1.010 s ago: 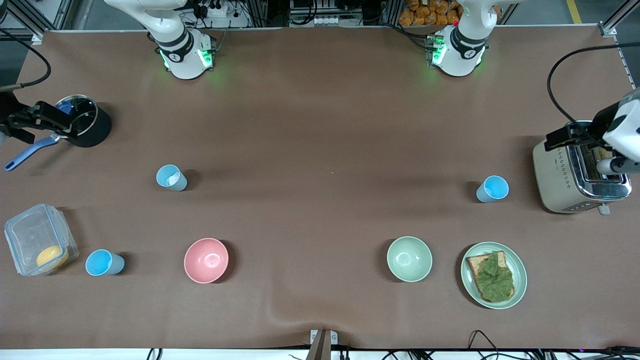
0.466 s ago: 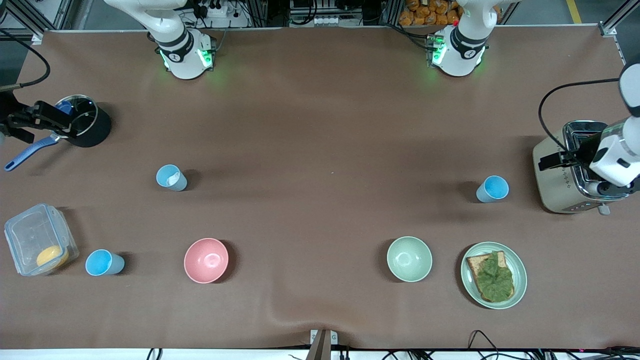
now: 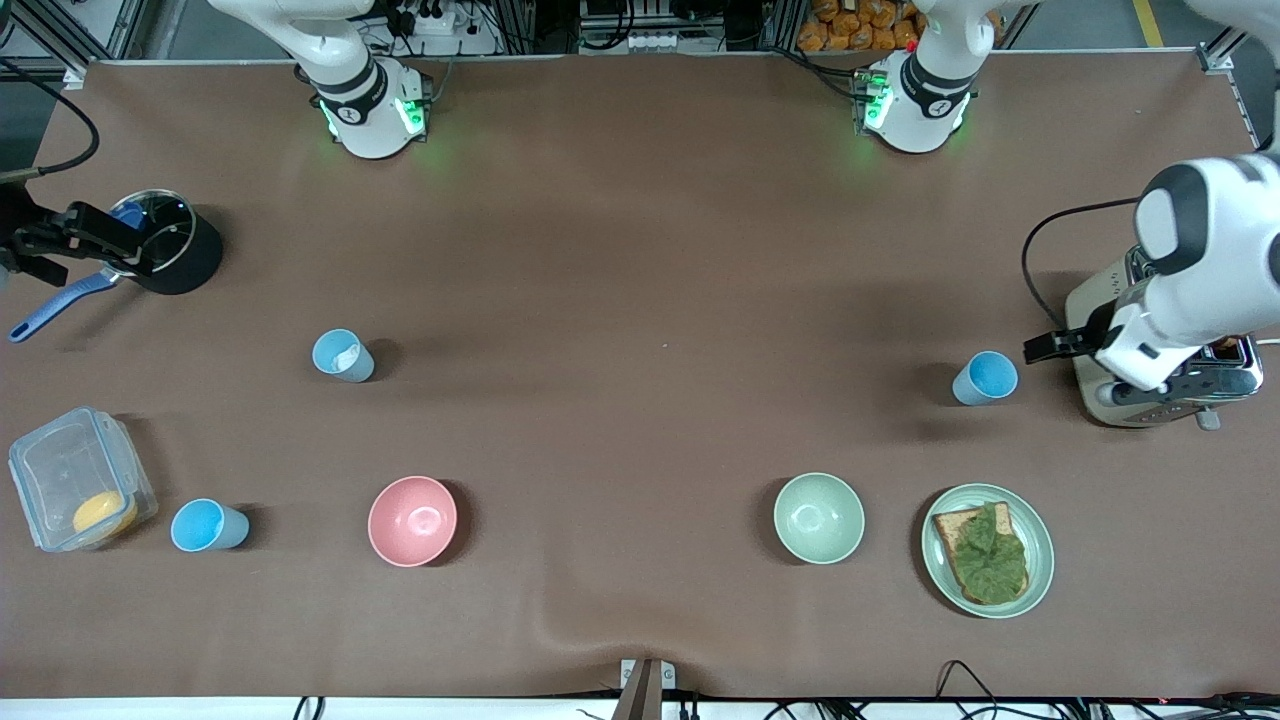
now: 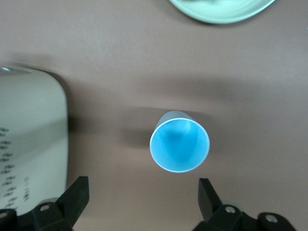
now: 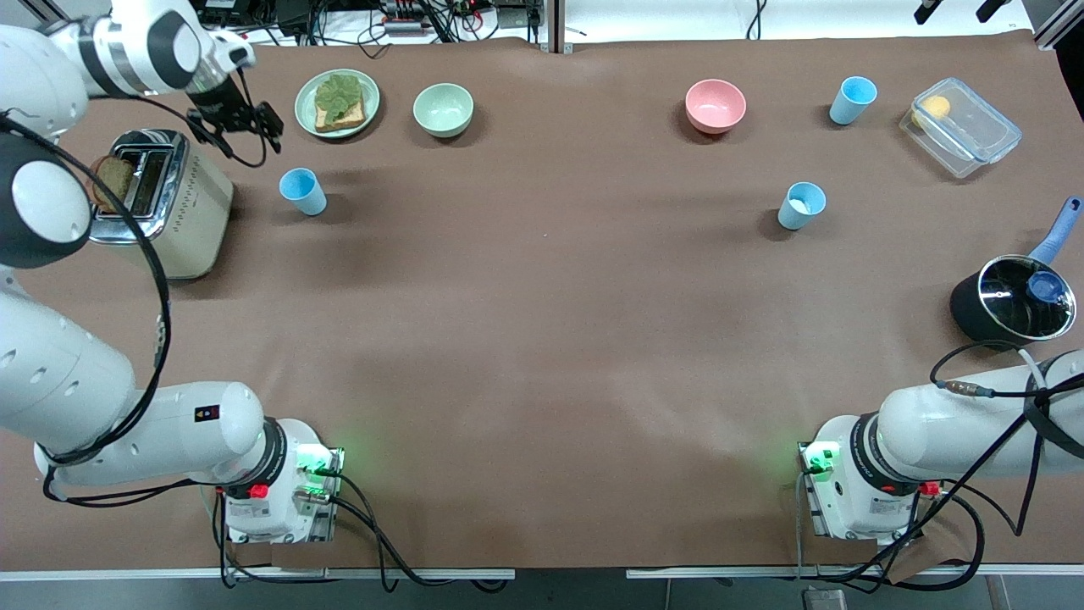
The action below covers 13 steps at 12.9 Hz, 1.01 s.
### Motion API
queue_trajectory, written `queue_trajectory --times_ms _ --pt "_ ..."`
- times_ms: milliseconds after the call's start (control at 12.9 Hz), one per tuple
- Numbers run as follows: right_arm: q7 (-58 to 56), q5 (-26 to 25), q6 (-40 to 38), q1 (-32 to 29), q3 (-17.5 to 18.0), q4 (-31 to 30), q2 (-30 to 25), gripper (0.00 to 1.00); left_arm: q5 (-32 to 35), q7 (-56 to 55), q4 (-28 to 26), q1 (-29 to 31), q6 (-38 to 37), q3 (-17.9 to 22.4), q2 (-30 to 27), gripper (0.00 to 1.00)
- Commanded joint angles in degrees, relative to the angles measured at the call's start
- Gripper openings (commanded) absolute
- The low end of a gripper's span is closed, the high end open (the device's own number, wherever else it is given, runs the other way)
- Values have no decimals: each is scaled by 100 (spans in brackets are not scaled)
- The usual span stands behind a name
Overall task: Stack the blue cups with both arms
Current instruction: 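Lower the left gripper around the blue cup and close it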
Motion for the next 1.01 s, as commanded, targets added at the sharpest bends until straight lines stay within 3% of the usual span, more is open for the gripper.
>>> queue_trajectory --times_ms 0,544,622,699,777,933 --pt "-39 -64 -18 -16 2 -116 -117 100 -3 107 26 83 292 -25 418 100" --pt "-39 -55 -45 -60 2 -116 -108 100 -3 107 132 92 513 -16 1078 100" --pt "-39 -55 -45 -60 2 -116 -108 100 -3 98 167 83 513 -25 1148 95" --pt "-83 -64 -53 -25 11 -116 -82 100 -3 54 202 48 513 -25 1175 35" --pt "-57 -125 -62 62 37 -116 -47 100 -3 37 263 30 513 -25 1236 4" --pt "-22 -248 -141 265 46 -124 155 100 -3 36 377 4 513 -25 1307 0"
